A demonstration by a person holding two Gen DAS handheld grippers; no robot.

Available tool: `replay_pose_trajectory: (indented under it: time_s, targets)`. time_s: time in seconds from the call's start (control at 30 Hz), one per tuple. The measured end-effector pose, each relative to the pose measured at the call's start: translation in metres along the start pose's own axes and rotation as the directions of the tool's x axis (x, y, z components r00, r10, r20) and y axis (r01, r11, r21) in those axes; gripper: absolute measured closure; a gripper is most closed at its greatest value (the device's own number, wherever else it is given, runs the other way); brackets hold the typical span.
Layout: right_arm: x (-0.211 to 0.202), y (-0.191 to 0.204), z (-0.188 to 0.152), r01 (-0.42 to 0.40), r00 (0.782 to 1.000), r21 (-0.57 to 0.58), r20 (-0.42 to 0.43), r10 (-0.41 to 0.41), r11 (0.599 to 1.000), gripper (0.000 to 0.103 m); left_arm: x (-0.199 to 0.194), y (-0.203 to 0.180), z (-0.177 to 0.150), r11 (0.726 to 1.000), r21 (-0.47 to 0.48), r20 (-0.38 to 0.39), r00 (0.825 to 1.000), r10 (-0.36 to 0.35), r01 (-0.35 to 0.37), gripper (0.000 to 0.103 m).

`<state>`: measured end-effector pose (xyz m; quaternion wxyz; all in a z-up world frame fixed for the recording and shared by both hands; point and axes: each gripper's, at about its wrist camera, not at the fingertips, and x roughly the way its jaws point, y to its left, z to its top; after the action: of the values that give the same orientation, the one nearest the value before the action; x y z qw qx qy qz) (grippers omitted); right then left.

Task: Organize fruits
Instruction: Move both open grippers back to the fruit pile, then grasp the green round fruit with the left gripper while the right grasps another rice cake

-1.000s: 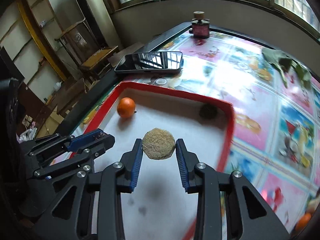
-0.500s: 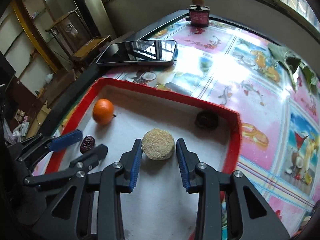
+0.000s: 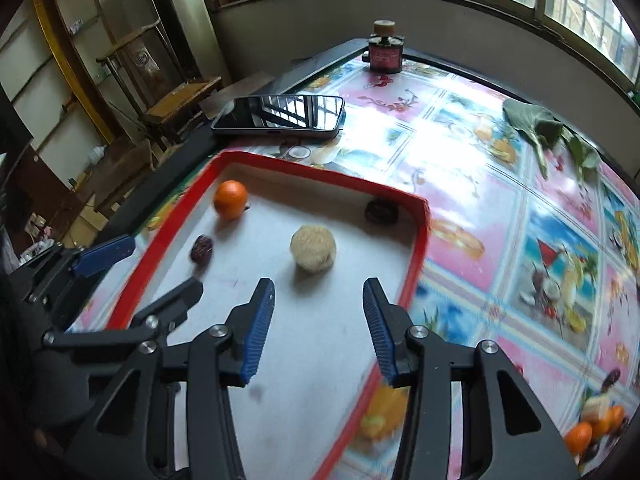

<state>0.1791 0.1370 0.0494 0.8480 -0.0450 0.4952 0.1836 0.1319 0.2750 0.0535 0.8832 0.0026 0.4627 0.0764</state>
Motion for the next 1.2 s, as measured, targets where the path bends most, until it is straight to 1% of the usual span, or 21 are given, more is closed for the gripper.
replay_pose_trajectory:
  time_s: [0.1,0.17,0.2,0.27,0.33,0.37,0.43,0.53,0.57,0.7,0.77,0.83,0.97,1.07,1.1,1.2]
  targets:
    - [-0.023,-0.005,-0.023,-0.022,1.000,0.022,0.014,0.022,1.000,0.055,-0.013,-0.010,-0.004,1.000,0.009,0.018,1.000,-0.025,0.025,0.028]
    - [-0.039,-0.014,-0.045,-0.032,0.999,0.040,0.024,0.031,0.999,0.055,-0.021,-0.022,-0.010,0.999,0.014,0.020,0.999,-0.043,0.043,0.028]
    - [-0.045,-0.018,-0.053,-0.031,0.999,0.044,0.030,0.029,0.999,0.055,-0.025,-0.029,-0.013,0.998,0.016,0.024,0.998,-0.058,0.057,0.028]
    - [-0.063,-0.034,-0.081,0.007,0.999,0.060,0.049,-0.010,0.998,0.055,-0.031,-0.044,-0.018,0.996,0.020,0.031,0.996,-0.089,0.089,0.027]
    - [-0.077,-0.051,-0.106,0.032,0.998,0.093,0.049,-0.036,0.995,0.055,-0.037,-0.065,-0.024,0.990,0.033,0.027,0.991,-0.135,0.134,0.027]
    - [-0.086,-0.063,-0.121,0.043,0.997,0.121,0.050,-0.050,0.992,0.055,-0.038,-0.082,-0.028,0.985,0.051,0.022,0.986,-0.168,0.166,0.027]
    - [-0.108,-0.090,-0.154,0.074,0.995,0.174,0.055,-0.085,0.982,0.055,-0.039,-0.107,-0.033,0.976,0.084,0.011,0.979,-0.204,0.202,0.027]
    - [-0.130,-0.122,-0.192,0.108,0.992,0.229,0.044,-0.122,0.967,0.055,-0.032,-0.159,-0.044,0.955,0.149,-0.036,0.966,-0.255,0.258,0.027]
    - [-0.138,-0.134,-0.208,0.125,0.990,0.251,0.038,-0.139,0.960,0.054,-0.028,-0.174,-0.046,0.949,0.164,-0.048,0.963,-0.264,0.268,0.027]
    - [-0.156,-0.168,-0.243,0.142,0.988,0.324,0.017,-0.156,0.935,0.054,-0.015,-0.221,-0.050,0.937,0.209,-0.098,0.959,-0.265,0.280,0.027]
    - [-0.163,-0.183,-0.256,0.125,0.990,0.366,0.013,-0.140,0.922,0.053,-0.014,-0.230,-0.056,0.935,0.231,-0.105,0.962,-0.253,0.271,0.027]
    - [-0.166,-0.190,-0.260,0.104,0.992,0.390,0.020,-0.121,0.915,0.052,-0.010,-0.238,-0.062,0.935,0.245,-0.114,0.965,-0.236,0.258,0.027]
    - [-0.168,-0.199,-0.267,0.083,0.993,0.383,0.041,-0.107,0.920,0.052,-0.001,-0.244,-0.069,0.948,0.222,-0.118,0.972,-0.204,0.226,0.027]
    - [-0.165,-0.206,-0.262,0.061,0.994,0.366,0.059,-0.088,0.929,0.052,-0.001,-0.240,-0.071,0.951,0.212,-0.112,0.973,-0.203,0.223,0.027]
    - [-0.162,-0.207,-0.257,0.052,0.995,0.354,0.064,-0.080,0.934,0.052,0.000,-0.240,-0.072,0.952,0.219,-0.109,0.975,-0.194,0.214,0.027]
    - [-0.152,-0.209,-0.242,0.046,0.994,0.322,0.079,-0.075,0.946,0.051,0.000,-0.236,-0.075,0.953,0.210,-0.096,0.974,-0.203,0.220,0.027]
